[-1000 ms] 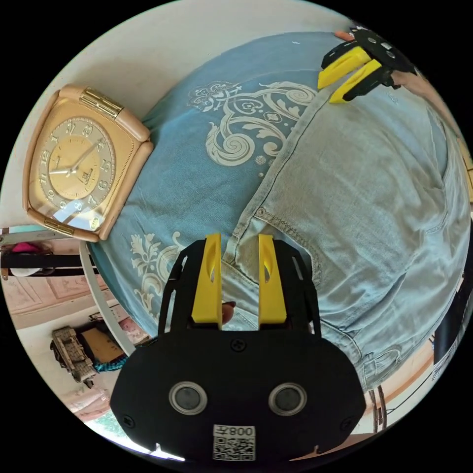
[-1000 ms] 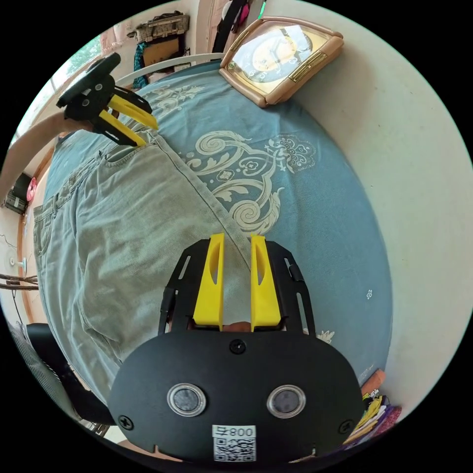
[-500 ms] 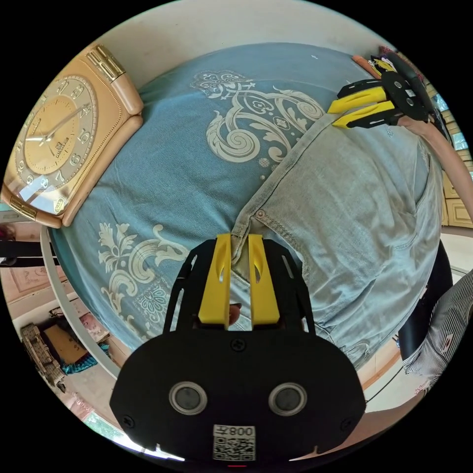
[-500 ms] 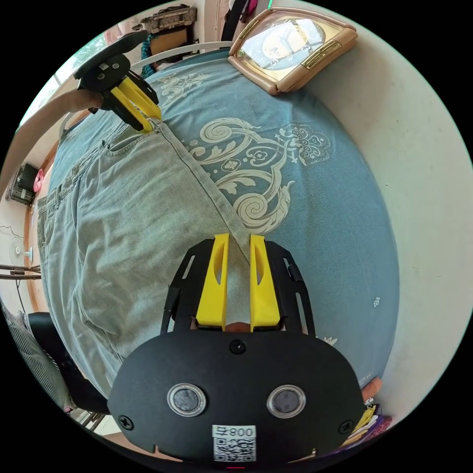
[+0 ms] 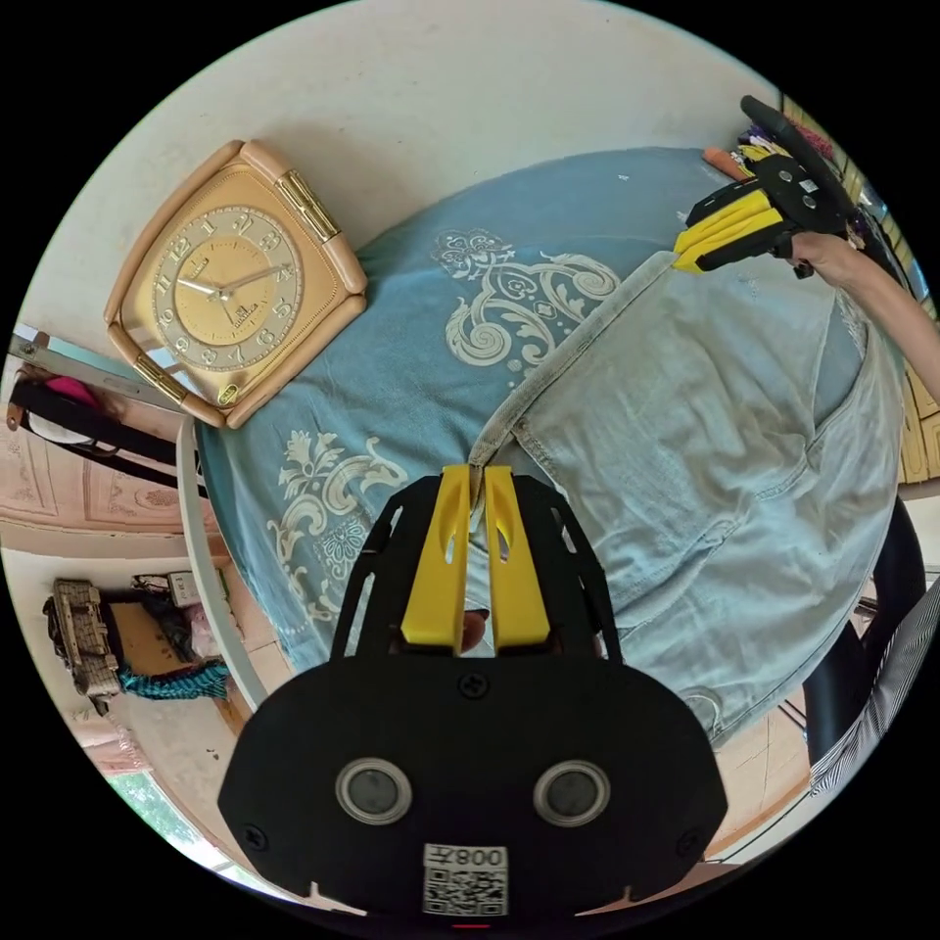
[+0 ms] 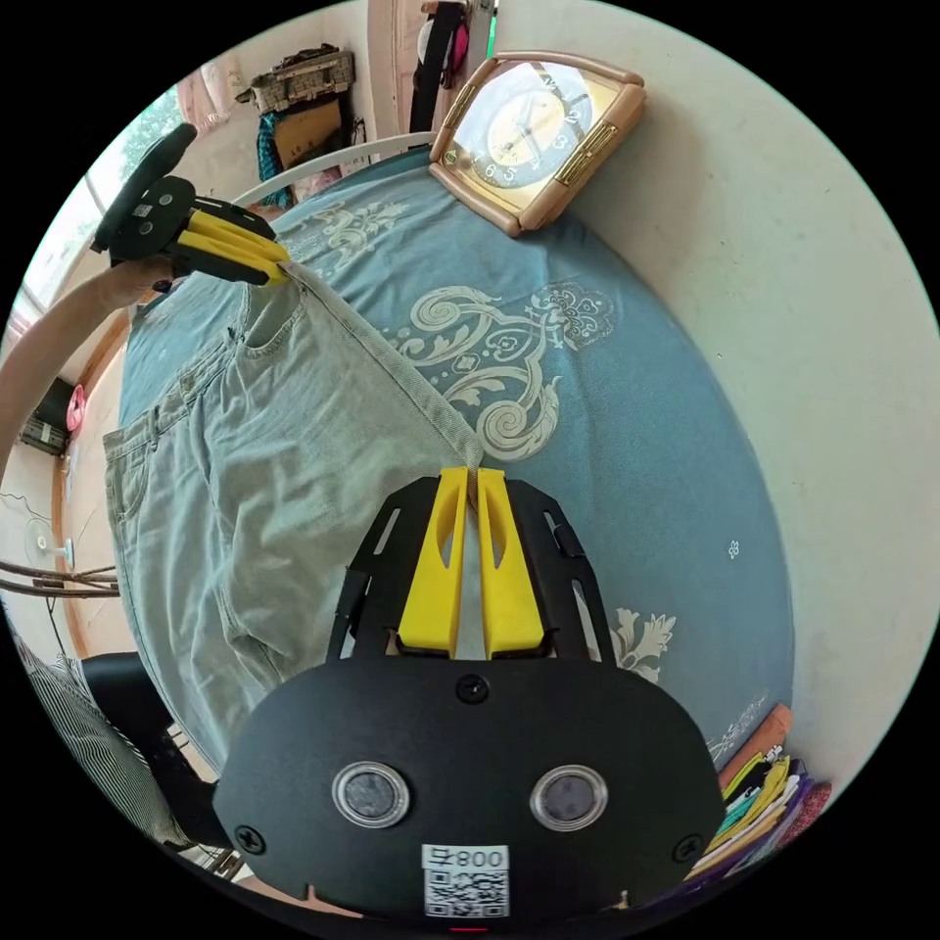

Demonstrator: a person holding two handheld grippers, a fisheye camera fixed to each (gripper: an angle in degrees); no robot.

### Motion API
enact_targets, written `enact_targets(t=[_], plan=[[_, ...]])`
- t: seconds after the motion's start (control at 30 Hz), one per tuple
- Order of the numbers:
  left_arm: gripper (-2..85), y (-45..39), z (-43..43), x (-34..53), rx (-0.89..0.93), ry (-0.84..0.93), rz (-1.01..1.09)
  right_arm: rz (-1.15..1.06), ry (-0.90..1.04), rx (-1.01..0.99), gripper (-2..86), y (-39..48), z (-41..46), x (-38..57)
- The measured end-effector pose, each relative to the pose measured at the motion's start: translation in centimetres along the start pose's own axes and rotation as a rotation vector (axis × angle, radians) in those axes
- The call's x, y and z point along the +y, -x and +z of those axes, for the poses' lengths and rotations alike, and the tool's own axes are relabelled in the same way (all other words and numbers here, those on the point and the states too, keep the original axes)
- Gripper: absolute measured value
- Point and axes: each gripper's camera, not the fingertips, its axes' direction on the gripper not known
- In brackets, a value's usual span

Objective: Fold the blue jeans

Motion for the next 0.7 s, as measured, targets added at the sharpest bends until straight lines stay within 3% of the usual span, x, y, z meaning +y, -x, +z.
enact_targets(t=[0.37, 0.7], plan=[[2.1, -8.0, -10.1, 11.6, -0.065, -0.095, 0.035, -0.053, -0.071, 0.036, 0.6, 11.7, -8.5, 7.6], [1.7, -13.8, -13.2, 22.0, -0.031, -0.049, 0.02, -0.15, -0.034, -0.037, 0.5, 24.5, -11.0, 13.8]])
